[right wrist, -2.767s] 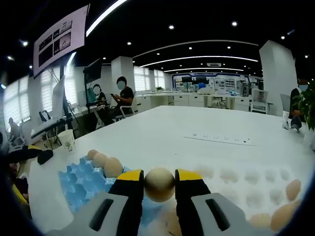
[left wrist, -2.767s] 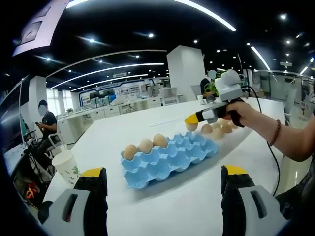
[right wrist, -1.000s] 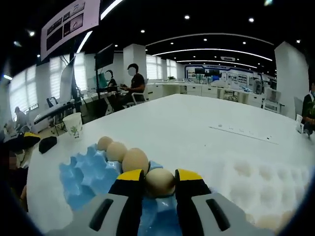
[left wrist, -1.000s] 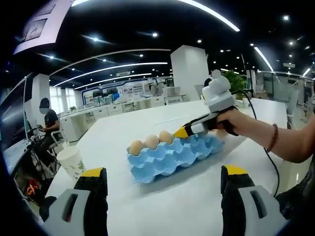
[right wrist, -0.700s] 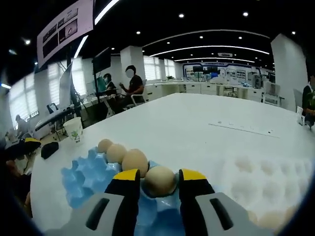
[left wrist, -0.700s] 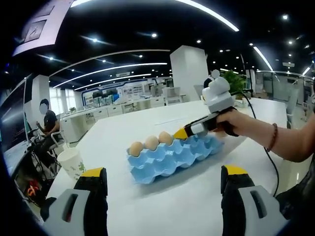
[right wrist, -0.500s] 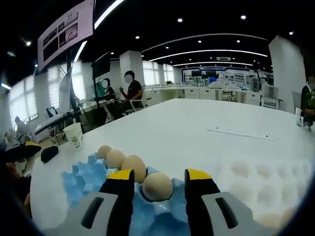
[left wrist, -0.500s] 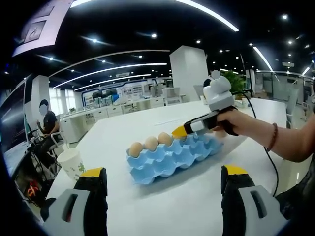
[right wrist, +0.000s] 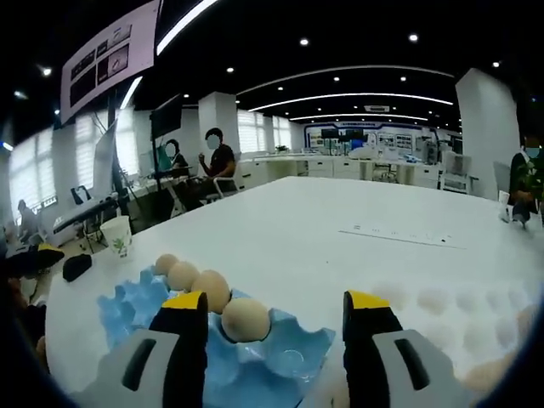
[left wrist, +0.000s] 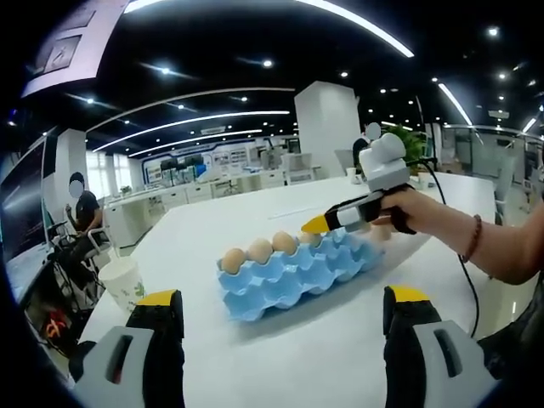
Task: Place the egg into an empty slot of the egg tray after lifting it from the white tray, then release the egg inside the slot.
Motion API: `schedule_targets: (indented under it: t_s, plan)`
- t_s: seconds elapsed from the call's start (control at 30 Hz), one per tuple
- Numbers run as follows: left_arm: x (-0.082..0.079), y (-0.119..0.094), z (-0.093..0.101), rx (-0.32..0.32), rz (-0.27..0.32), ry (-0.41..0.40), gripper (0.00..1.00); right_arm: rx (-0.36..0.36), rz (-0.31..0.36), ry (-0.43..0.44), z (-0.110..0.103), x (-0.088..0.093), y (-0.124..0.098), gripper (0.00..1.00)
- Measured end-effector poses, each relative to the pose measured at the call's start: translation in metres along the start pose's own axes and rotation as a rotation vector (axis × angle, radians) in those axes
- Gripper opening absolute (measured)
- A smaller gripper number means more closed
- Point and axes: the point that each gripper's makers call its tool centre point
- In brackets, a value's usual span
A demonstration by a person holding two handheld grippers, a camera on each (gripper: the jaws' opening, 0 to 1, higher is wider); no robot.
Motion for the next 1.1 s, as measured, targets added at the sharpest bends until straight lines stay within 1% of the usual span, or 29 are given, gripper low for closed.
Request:
schedule_targets:
  t_s: [0.1,0.17,0.23,0.33,0.5,0.73,1.1]
  plan:
    - [0.000,-0.001,0.000,0.000,-0.002,0.006,1.00,0.003,0.003,0.004,0.003,0.000,-0.004,0.69]
    - [-0.001,-0.001,0.001,0.001,0.001,0.005,1.00,0.005,0.010,0.026,0.006,-0.001,-0.006,0.70]
    - [-0.002,0.000,0.001,0.002,0.003,0.003,1.00,0.024,0.012,0.039,0.012,-0.002,-0.008,0.72]
    - [-0.002,0.001,0.002,0.003,0.001,0.004,1.00,0.056,0.009,0.023,0.021,-0.003,-0.010,0.73]
    - [-0.003,0.001,0.004,0.006,0.005,0.002,1.00,0.069,0.009,0.014,0.027,-0.004,-0.014,0.73]
    - [0.000,0.002,0.005,0.010,-0.004,0.000,1.00,0.091,0.016,-0.013,0.037,-0.005,-0.021,0.73]
    - [0.000,0.003,0.007,0.014,-0.001,0.001,1.00,0.135,0.008,-0.005,0.057,0.000,-0.031,0.73]
Point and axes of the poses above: the point that each gripper's makers call its tool centre point, and the gripper's own axes: y roughly forward along the fingers, z roughly to its right, x roughly out of its underside, and after that the axes turned 4 degrees about z, right-handed
